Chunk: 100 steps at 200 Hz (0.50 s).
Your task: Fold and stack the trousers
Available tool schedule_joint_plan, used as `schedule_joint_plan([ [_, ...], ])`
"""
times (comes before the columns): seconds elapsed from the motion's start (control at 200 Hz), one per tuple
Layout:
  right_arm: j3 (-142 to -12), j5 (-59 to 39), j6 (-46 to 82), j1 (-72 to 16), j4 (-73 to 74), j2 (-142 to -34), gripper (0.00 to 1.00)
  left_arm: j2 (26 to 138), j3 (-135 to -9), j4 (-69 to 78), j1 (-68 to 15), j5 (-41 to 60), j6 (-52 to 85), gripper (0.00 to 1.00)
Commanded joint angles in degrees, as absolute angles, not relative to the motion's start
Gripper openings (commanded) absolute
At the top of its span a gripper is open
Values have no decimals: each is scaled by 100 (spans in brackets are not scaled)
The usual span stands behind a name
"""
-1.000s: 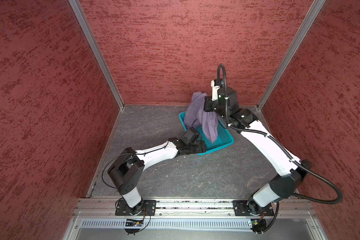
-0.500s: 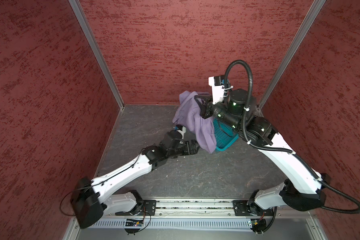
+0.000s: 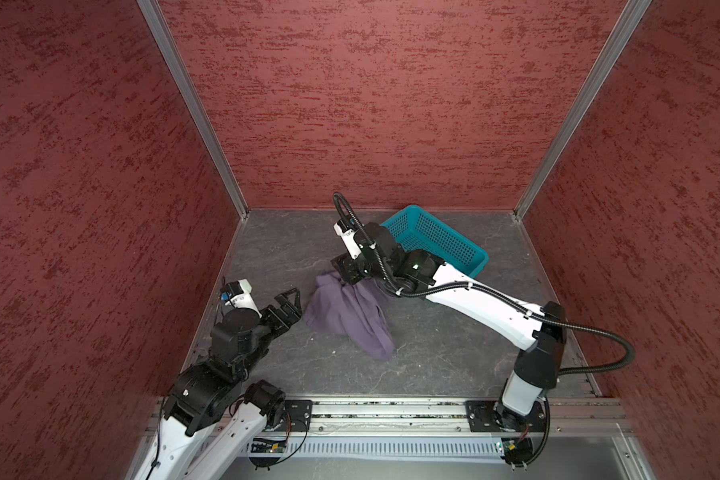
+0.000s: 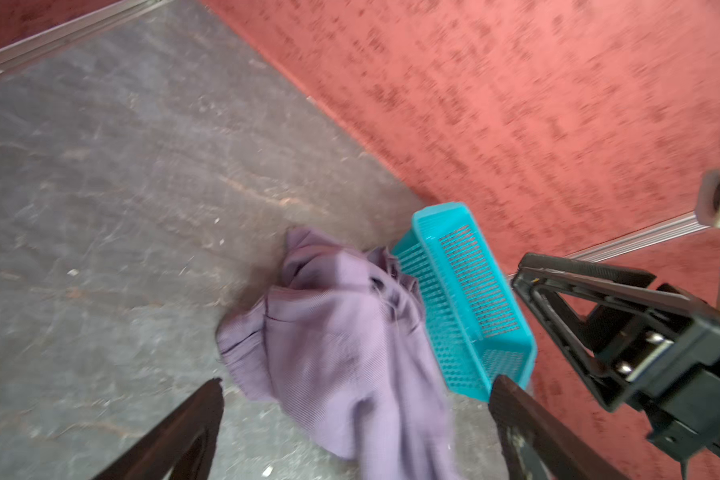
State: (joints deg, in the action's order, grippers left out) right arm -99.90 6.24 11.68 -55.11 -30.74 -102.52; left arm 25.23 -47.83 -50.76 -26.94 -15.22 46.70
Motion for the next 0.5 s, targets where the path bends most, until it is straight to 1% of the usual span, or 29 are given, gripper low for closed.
schedule_joint_plan([
  [0.0, -9791, 892, 1269, -5369, -3122, -10104, 64, 3053, -4606, -5035, -2654, -1127, 4713, 100],
  [0.09, -9254, 1064, 1422, -5088, -3030, -9795, 65, 3606, -4517, -4494, -2647, -684, 4678, 100],
  [0.115, -9090, 1100, 1481, -4991, -3012, -9706, 61, 3764, -4494, -4348, -2646, -610, 4684, 100],
  [0.135, -8973, 1096, 1548, -4892, -3027, -9645, 55, 3882, -4471, -4216, -2643, -549, 4692, 100],
  [0.155, -8864, 1046, 1625, -4781, -3047, -9597, 47, 4005, -4453, -4094, -2639, -512, 4706, 100],
  [0.185, -8711, 892, 1774, -4598, -3115, -9537, 24, 4180, -4424, -3908, -2629, -407, 4753, 100],
  [0.2, -8620, 803, 1836, -4517, -3133, -9521, 16, 4269, -4399, -3822, -2629, -356, 4773, 100],
  [0.22, -8510, 659, 1916, -4396, -3158, -9489, 10, 4378, -4383, -3691, -2636, -277, 4809, 100],
  [0.24, -8362, 541, 1988, -4293, -3146, -9449, 7, 4495, -4369, -3563, -2635, -199, 4832, 100],
  [0.291, -7983, 476, 2174, -4088, -3051, -9378, 5, 4748, -4338, -3239, -2641, -13, 4871, 100],
  [0.371, -7451, 567, 2352, -3917, -2846, -9305, 6, 5235, -4354, -2904, -2645, 124, 4851, 100],
  [0.496, -6765, 523, 2578, -3652, -2420, -9301, 7, 6074, -4697, -2769, -2648, 334, 4771, 100],
])
